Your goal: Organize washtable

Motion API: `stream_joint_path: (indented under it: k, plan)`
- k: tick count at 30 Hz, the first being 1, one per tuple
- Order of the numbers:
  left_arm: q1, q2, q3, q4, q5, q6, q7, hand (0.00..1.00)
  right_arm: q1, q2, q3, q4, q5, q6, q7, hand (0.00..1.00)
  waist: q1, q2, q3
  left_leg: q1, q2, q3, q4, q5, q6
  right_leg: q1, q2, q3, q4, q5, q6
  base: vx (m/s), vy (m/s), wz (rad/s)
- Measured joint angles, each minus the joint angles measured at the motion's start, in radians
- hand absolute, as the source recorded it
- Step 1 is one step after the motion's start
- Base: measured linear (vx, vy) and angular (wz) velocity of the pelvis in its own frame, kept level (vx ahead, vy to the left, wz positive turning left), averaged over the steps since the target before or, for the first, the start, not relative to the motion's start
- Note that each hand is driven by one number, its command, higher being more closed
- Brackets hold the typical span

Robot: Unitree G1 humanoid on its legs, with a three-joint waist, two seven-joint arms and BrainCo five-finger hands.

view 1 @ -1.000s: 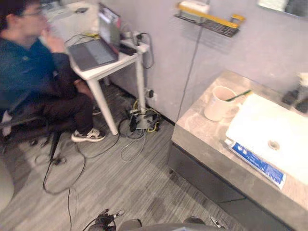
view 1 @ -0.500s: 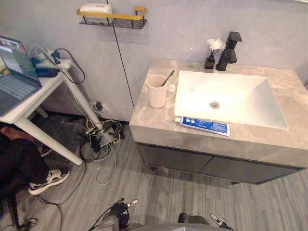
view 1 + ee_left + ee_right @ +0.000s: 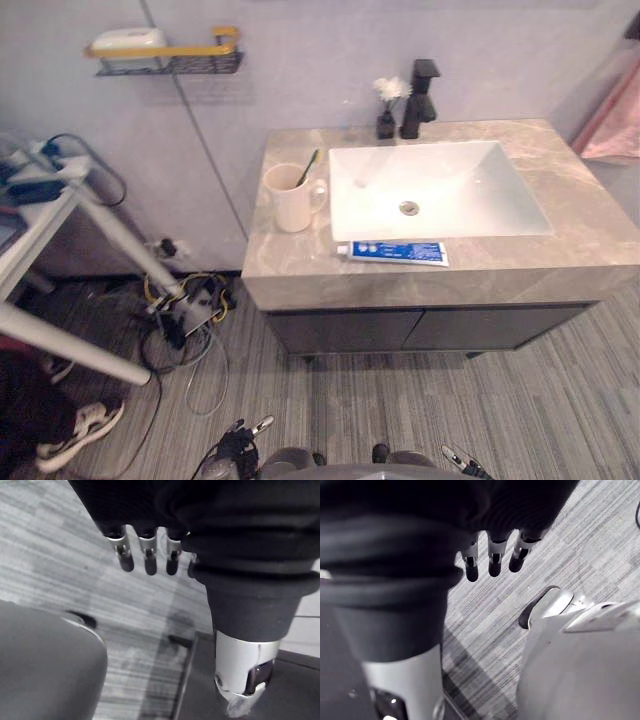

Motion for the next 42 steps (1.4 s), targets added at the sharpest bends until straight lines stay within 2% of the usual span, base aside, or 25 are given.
stream_joint_path:
  k: [2, 6, 7, 8, 9, 10, 12, 13, 15, 17, 18, 19, 20, 21, 22, 24, 26, 31, 36, 37, 42]
  plan:
    - [-0.002, 0.003, -0.027, 0.002, 0.010, 0.006, 0.001, 0.00, 0.002, -0.009, 0.017, 0.001, -0.009, 0.001, 0.006, 0.00, -0.003, 0.003, -0.025, 0.020, -0.009, 0.020, -0.019, 0.013, 0.021, -0.004, -0.002, 0.019, -0.013, -0.003, 0.002, 0.29, 0.101, -0.39]
    - [-0.023, 0.000, -0.087, 0.003, 0.009, 0.007, 0.000, 0.00, -0.008, -0.008, 0.019, 0.003, -0.009, 0.001, 0.017, 0.00, -0.001, 0.000, -0.026, 0.027, -0.033, 0.012, 0.005, 0.024, 0.027, -0.002, -0.022, 0.018, 0.019, -0.008, 0.003, 0.21, 0.082, -0.19]
    - [-0.036, 0.002, -0.091, 0.003, 0.007, 0.006, 0.000, 0.00, -0.017, -0.002, 0.027, 0.003, -0.009, 0.001, 0.019, 0.00, -0.001, -0.017, -0.012, 0.009, -0.054, 0.002, 0.076, 0.042, 0.010, -0.012, -0.046, 0.018, 0.083, -0.019, 0.015, 0.09, 0.089, 0.00]
    - [-0.045, 0.005, -0.097, 0.001, 0.007, 0.005, 0.000, 0.00, -0.030, 0.010, 0.029, 0.004, -0.008, 0.000, 0.018, 0.00, 0.001, -0.044, 0.007, -0.017, -0.064, -0.007, 0.115, 0.029, 0.042, -0.020, -0.069, 0.015, 0.132, -0.027, 0.024, 0.05, 0.032, 0.20]
    - [-0.047, 0.012, -0.125, -0.005, 0.006, 0.000, 0.000, 0.00, -0.038, 0.015, 0.029, 0.004, -0.008, 0.001, 0.019, 0.00, -0.009, -0.041, 0.015, 0.019, -0.063, -0.041, -0.048, 0.038, 0.057, -0.051, -0.070, -0.003, 0.249, -0.047, 0.036, -0.06, -0.040, 0.25]
    - [-0.045, 0.014, -0.150, -0.010, 0.005, -0.005, 0.002, 0.00, -0.046, 0.013, 0.020, -0.005, 0.000, -0.003, 0.019, 0.00, -0.020, -0.043, 0.036, 0.063, -0.052, -0.049, -0.114, 0.113, 0.052, -0.096, -0.064, -0.016, 0.397, -0.065, 0.045, -0.07, -0.081, 0.25]
    - [-0.038, 0.031, -0.155, -0.003, 0.002, -0.004, 0.008, 0.00, -0.048, 0.025, 0.022, -0.018, 0.004, -0.013, 0.026, 0.00, -0.026, -0.045, 0.042, 0.089, -0.051, -0.054, -0.108, 0.105, 0.065, -0.138, -0.091, -0.073, 0.501, -0.103, 0.024, 0.04, 0.057, 0.20]
    - [-0.037, 0.029, -0.154, -0.002, 0.003, -0.005, 0.009, 0.00, -0.046, 0.030, 0.015, -0.030, 0.003, -0.014, 0.025, 0.00, -0.024, -0.041, 0.045, 0.098, -0.043, -0.061, -0.114, 0.103, 0.066, -0.158, -0.114, -0.120, 0.484, -0.108, 0.025, 0.11, 0.087, 0.18]
    - [-0.036, 0.036, -0.153, 0.000, 0.004, -0.004, 0.011, 0.00, -0.045, 0.036, 0.010, -0.033, 0.003, -0.018, 0.026, 0.00, -0.025, -0.043, 0.044, 0.107, -0.020, -0.074, -0.114, 0.094, 0.062, -0.163, -0.128, -0.155, 0.389, -0.103, 0.032, 0.09, -0.009, 0.19]
    - [-0.035, 0.036, -0.153, 0.000, 0.004, -0.004, 0.012, 0.00, -0.035, 0.041, 0.002, -0.031, 0.001, -0.018, 0.026, 0.00, -0.027, -0.052, 0.040, 0.104, -0.010, -0.097, -0.105, 0.084, 0.046, -0.150, -0.138, -0.150, 0.268, -0.074, 0.055, 0.09, -0.081, 0.32]
    - [-0.035, 0.034, -0.150, 0.000, 0.005, -0.005, 0.011, 0.00, -0.024, 0.045, -0.014, -0.031, 0.001, -0.017, 0.026, 0.00, -0.029, -0.063, 0.039, 0.104, -0.014, -0.117, -0.098, 0.077, 0.037, -0.139, -0.148, -0.148, 0.225, -0.038, 0.061, 0.12, -0.182, 0.52]
    - [-0.034, 0.034, -0.134, 0.000, 0.006, -0.005, 0.010, 0.00, -0.001, 0.056, -0.040, -0.030, 0.001, -0.013, 0.024, 0.00, -0.028, -0.083, 0.033, 0.117, -0.023, -0.140, -0.096, 0.067, 0.020, -0.114, -0.168, -0.151, 0.175, 0.027, 0.067, 0.13, -0.224, 0.50]
    - [-0.032, 0.033, -0.120, 0.000, 0.005, -0.006, 0.010, 0.00, 0.008, 0.057, -0.040, -0.027, 0.001, -0.010, 0.024, 0.00, -0.026, -0.090, 0.030, 0.126, -0.025, -0.144, -0.099, 0.062, 0.012, -0.100, -0.176, -0.156, 0.155, 0.025, 0.078, 0.14, -0.274, 0.32]
    - [-0.030, 0.032, -0.111, 0.001, 0.007, -0.007, 0.013, 0.00, 0.013, 0.053, -0.040, -0.024, 0.000, -0.010, 0.022, 0.00, -0.023, -0.083, 0.025, 0.132, -0.011, -0.149, -0.097, 0.054, -0.002, -0.071, -0.169, -0.177, 0.119, -0.002, 0.081, 0.11, -0.298, 0.07]
    - [-0.031, 0.027, -0.112, 0.015, 0.009, -0.006, 0.012, 0.00, 0.010, 0.043, -0.038, -0.025, -0.006, -0.011, 0.022, 0.00, -0.029, -0.062, 0.016, 0.125, 0.016, -0.156, -0.098, 0.051, -0.013, -0.060, -0.145, -0.196, 0.089, 0.004, 0.075, 0.09, -0.292, 0.09]
    - [-0.037, 0.009, -0.115, 0.037, 0.010, -0.006, 0.009, 0.00, 0.016, 0.032, -0.038, -0.025, -0.007, -0.010, 0.021, 0.00, -0.039, -0.042, 0.010, 0.117, 0.046, -0.174, -0.107, 0.052, -0.029, -0.046, -0.119, -0.221, 0.054, 0.016, 0.058, 0.06, -0.230, 0.19]
    - [-0.032, 0.000, -0.116, 0.039, 0.011, -0.004, 0.006, 0.00, 0.029, 0.020, -0.033, -0.025, -0.008, -0.010, 0.020, 0.00, -0.035, -0.018, -0.005, 0.124, 0.086, -0.183, -0.126, 0.060, -0.051, -0.020, -0.080, -0.241, 0.008, 0.030, 0.037, 0.07, -0.224, 0.13]
    - [-0.035, 0.001, -0.117, 0.039, 0.010, -0.004, 0.006, 0.00, 0.022, 0.013, -0.016, -0.027, -0.007, -0.012, 0.020, 0.00, -0.033, -0.014, -0.011, 0.127, 0.121, -0.192, -0.156, 0.079, -0.080, 0.008, -0.045, -0.259, -0.063, 0.066, 0.017, 0.02, -0.117, 0.07]
    - [-0.034, 0.009, -0.126, 0.040, 0.010, -0.004, 0.004, 0.00, 0.024, 0.014, 0.009, -0.023, -0.007, -0.011, 0.018, 0.00, -0.036, -0.025, -0.011, 0.138, 0.116, -0.183, -0.158, 0.088, -0.083, 0.060, -0.039, -0.254, -0.152, 0.124, 0.020, 0.00, -0.013, -0.03]
    - [-0.043, 0.031, -0.155, 0.076, 0.010, -0.004, -0.003, 0.00, 0.052, 0.023, -0.010, -0.022, -0.007, 0.007, 0.019, 0.00, -0.042, -0.034, -0.024, 0.164, 0.110, -0.131, -0.199, 0.101, -0.078, 0.119, -0.046, -0.218, -0.303, 0.232, 0.024, -0.02, 0.005, -0.03]
    - [-0.043, 0.031, -0.155, 0.076, 0.010, -0.004, -0.003, 0.00, 0.052, 0.023, -0.014, -0.022, -0.008, 0.008, 0.019, 0.00, -0.043, -0.034, -0.024, 0.165, 0.110, -0.130, -0.199, 0.101, -0.078, 0.119, -0.046, -0.217, -0.303, 0.232, 0.024, 0.00, 0.000, 0.00]
